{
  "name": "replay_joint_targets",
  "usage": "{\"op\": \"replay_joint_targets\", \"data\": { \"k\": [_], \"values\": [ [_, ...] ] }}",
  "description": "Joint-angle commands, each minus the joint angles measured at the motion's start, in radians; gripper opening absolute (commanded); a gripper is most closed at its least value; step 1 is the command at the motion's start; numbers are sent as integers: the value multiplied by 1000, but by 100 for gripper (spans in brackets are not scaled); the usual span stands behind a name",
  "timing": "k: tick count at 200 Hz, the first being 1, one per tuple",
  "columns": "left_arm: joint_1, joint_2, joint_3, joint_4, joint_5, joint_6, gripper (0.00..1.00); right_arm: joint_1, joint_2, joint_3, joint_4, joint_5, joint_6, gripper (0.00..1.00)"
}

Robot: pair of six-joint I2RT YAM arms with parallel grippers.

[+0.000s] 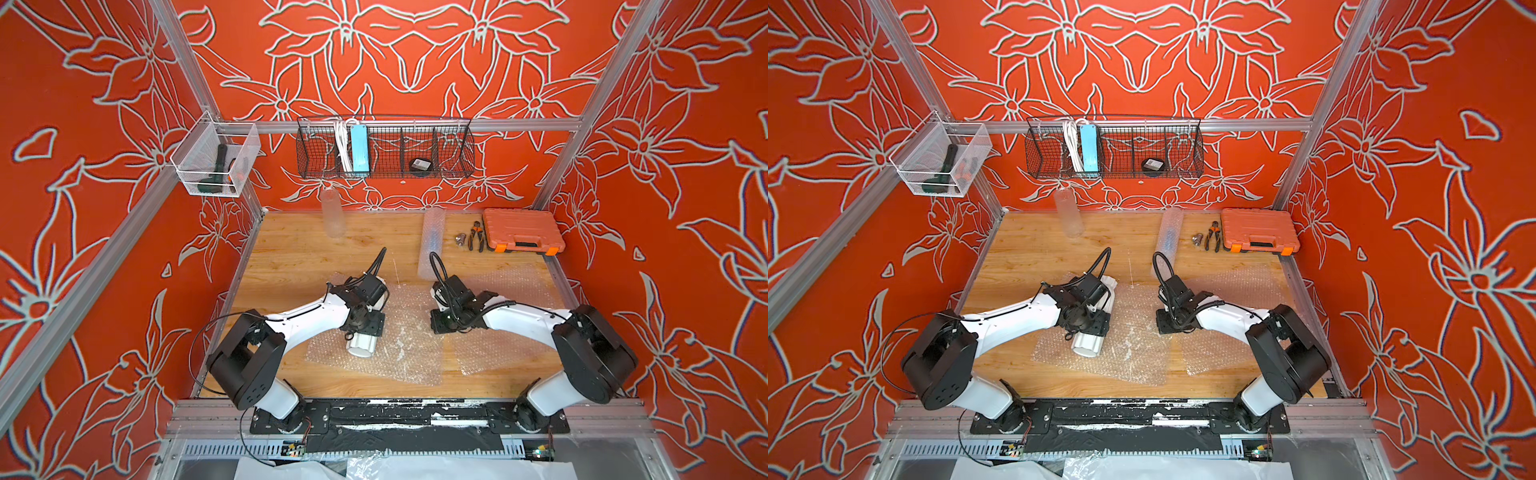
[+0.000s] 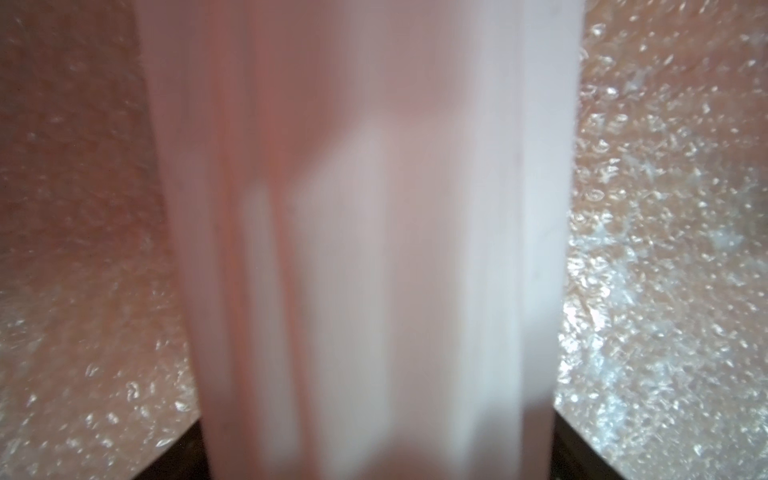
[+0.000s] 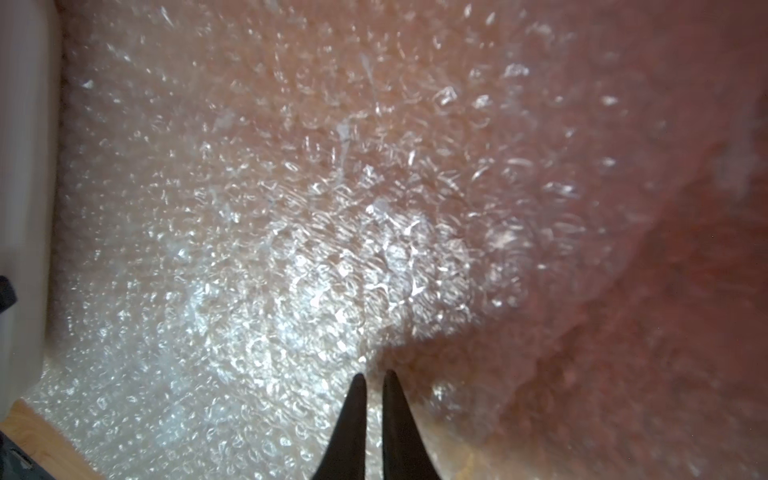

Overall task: Unwrap the vase from the bubble wrap
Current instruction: Pick up the vase from the bubble wrap.

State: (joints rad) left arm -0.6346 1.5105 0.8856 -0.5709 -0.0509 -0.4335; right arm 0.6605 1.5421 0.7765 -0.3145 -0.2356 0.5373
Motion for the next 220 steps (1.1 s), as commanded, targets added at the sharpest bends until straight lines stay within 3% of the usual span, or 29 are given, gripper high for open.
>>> {"op": "replay_joint_targets", "data": {
  "k": [1, 45, 77, 117, 158, 201, 220],
  "values": [
    [1, -72, -18, 19, -20, -1, 71, 3, -13, -2, -15, 27, 0, 12],
    [1, -229, -56, 120, -40, -2, 69, 2, -4, -6, -14, 34, -1, 12],
    [1, -314, -98, 226, 29, 37, 69, 2, -1, -7, -14, 36, 0, 11],
    [1, -464, -262, 545, 126, 110, 69, 2, -54, 0, -19, 41, 0, 13],
    [1, -558, -390, 808, 144, 189, 70, 1, -174, 13, -9, 8, -1, 32],
    [1, -534, -419, 934, 171, 230, 71, -1, -395, -5, 48, -48, -40, 51],
    [0, -530, -425, 980, 216, 250, 71, -1, -509, -20, 106, -90, -82, 66]
  ]
}}
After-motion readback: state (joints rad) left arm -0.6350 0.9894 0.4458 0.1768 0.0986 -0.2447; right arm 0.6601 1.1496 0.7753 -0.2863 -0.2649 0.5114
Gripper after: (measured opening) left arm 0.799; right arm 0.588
